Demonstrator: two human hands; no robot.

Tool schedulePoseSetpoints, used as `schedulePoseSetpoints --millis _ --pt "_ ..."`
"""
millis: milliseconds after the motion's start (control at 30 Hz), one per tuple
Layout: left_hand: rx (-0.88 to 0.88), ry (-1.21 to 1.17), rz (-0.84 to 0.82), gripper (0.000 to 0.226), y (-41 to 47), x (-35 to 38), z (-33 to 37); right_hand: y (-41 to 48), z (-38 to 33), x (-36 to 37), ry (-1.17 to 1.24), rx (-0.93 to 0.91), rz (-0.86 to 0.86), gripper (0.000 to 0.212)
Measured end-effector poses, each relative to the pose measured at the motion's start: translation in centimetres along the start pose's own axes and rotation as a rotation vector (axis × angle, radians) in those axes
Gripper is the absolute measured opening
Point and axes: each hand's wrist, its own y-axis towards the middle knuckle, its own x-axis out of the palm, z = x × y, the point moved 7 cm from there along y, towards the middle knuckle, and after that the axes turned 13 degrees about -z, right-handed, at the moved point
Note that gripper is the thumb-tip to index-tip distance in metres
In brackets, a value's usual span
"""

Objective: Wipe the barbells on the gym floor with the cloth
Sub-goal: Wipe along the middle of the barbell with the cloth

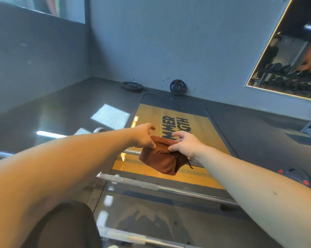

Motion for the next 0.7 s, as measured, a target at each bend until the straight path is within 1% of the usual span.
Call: schedulePoseSetpoints --millis 67,167,233,300,400,467,567,700 --pt "0.048 -0.002 -0.002 0.076 -1.8 -0.3 0.4 -1.0 -1.1 0.6 -0.058 -0.033 0.02 0.065" --pt "0.095 0.049 0.044 0.052 -4.4 -1.1 0.8 -2.1 -2.7 1.7 -0.084 -0.103 0.023 0.06" --pt "0.086 0.14 0.112 0.035 -6.0 -1.6 0.8 -2.8 -3.4 2.7 -0.064 -0.142 0.012 0.057" --pt "0.046 0.206 0.167 0.026 -7.3 -1.9 0.2 -3.4 -3.7 4.1 -0.03 -0.196 -0.024 0.054" --pt "-0.03 0.268 0.207 0.025 -8.9 -1.9 -1.0 -3.9 -3.5 6.5 0.028 -0.267 -0.049 0.048" --pt "-0.098 0.324 0.209 0.026 -9.8 -1.7 -1.8 -3.8 -2.9 8.2 0.044 -0.276 -0.082 0.042" --pt "-0.177 0.408 0.194 0.026 -10.5 -1.4 -3.2 -3.6 -2.6 10.3 0.003 -0.29 -0.147 0.038" --pt "-0.226 0.437 0.18 0.022 -10.8 -1.0 -5.2 -3.3 -2.3 11.5 -0.051 -0.289 -0.236 0.033"
